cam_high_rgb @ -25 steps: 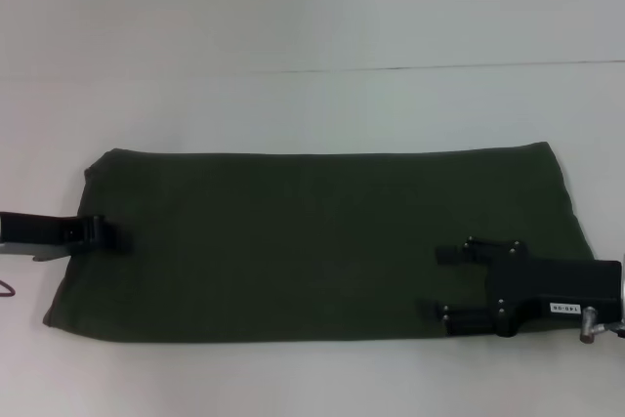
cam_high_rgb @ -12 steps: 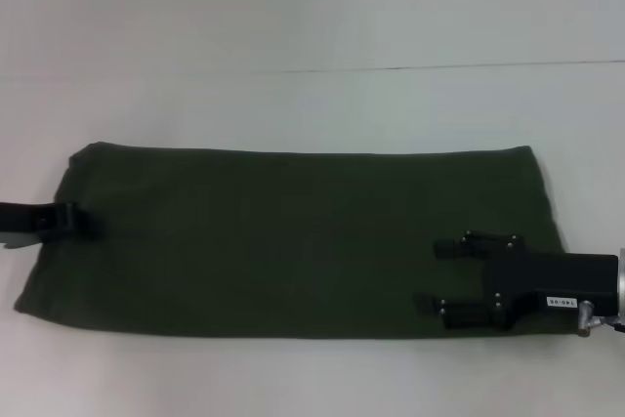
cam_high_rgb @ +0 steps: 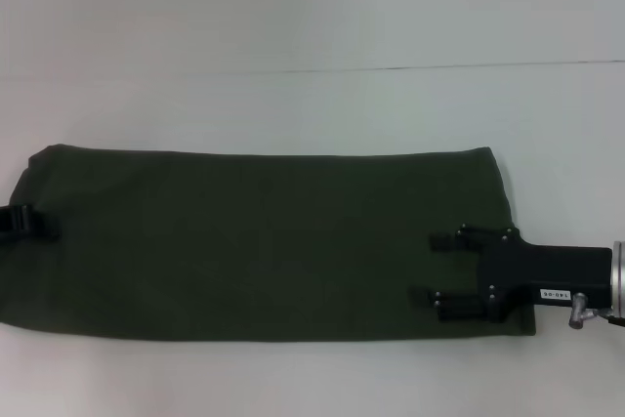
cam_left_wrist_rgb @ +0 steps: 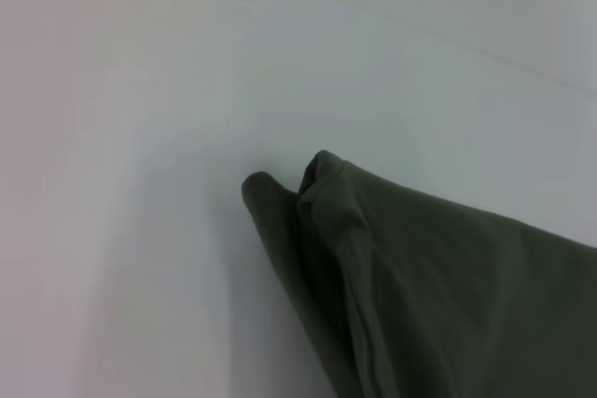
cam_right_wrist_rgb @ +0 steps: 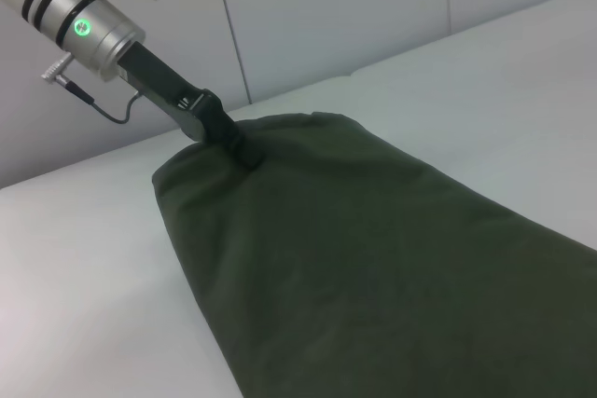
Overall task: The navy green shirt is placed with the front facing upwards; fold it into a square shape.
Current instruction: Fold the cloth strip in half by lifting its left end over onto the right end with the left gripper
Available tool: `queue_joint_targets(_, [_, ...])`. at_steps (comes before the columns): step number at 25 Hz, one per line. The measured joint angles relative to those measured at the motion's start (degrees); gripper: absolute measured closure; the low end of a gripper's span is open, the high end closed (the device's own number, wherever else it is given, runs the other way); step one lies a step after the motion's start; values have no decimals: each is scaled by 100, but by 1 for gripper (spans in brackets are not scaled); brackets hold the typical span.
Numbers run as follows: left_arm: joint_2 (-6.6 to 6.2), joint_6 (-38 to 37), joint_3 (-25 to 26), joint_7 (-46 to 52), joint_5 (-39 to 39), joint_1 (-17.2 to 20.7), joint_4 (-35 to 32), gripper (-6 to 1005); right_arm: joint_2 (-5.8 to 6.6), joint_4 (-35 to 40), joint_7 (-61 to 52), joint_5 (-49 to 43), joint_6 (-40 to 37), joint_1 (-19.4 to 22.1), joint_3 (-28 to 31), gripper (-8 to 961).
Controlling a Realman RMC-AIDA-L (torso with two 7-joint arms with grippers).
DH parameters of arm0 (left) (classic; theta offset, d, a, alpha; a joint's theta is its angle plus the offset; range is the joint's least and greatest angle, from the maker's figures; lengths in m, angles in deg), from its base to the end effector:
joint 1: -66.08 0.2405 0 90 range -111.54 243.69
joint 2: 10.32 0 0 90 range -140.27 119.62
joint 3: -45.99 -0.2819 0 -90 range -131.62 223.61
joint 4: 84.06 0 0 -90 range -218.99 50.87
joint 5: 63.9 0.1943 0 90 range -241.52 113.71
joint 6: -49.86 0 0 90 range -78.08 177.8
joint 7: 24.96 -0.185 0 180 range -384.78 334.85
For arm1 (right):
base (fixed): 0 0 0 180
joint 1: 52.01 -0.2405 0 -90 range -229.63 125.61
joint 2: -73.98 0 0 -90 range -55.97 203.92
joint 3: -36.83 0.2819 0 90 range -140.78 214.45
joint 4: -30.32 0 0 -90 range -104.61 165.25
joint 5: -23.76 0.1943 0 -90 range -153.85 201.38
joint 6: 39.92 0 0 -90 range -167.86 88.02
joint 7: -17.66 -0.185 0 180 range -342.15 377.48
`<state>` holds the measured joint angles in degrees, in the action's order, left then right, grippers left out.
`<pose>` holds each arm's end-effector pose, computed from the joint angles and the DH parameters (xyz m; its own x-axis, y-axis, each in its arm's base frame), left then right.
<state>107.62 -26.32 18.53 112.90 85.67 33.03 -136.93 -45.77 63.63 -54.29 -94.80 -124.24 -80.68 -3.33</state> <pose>-0.3557 0.3809 0.0218 0.2095 0.8605 0.4643 0.9470 -0.0603 -0.3155 0.2832 0.3275 -0.0734 0.8392 -0.3400 -0.4244 -0.4455 -0.8774 -0.1780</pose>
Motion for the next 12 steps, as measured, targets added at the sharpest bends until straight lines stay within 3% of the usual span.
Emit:
queue_joint_targets(7, [50,-386,14,4,-363,-5,-287,902,-14,-8,-3,-2,95,-18,3,60])
queue_joint_targets(12, [76,-935,4,1,-1095,-43,-393,902,-13,-122,11,0,232,-29,5,61])
